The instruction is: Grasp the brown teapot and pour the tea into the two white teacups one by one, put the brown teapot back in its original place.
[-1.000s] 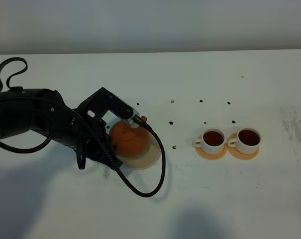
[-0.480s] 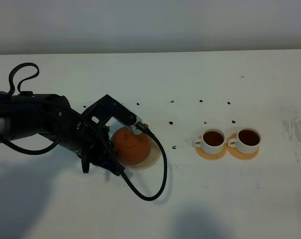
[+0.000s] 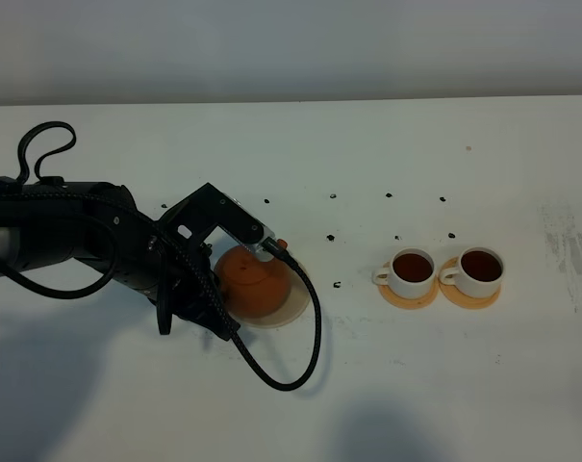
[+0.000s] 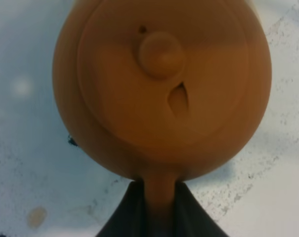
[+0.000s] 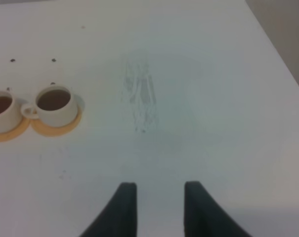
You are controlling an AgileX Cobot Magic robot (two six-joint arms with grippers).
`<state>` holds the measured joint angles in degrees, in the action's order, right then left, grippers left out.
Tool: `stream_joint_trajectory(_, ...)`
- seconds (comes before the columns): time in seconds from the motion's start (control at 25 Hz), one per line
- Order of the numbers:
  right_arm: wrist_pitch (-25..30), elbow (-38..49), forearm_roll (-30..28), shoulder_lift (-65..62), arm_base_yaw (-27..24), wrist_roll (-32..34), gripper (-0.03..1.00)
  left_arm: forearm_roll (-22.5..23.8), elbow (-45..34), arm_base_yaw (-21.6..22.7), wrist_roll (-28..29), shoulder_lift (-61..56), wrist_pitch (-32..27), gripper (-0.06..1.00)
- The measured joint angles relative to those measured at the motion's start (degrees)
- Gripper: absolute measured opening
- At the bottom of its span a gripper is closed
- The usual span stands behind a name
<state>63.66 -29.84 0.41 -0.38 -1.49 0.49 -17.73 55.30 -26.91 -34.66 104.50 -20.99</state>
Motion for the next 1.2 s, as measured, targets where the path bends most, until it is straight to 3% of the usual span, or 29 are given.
stream_joint_trajectory(1.2,0.00,0.00,0.00,0.00,0.00,0.00,0.23,0.95,0.00,-0.51,-0.06,0.00,0.92,0.08)
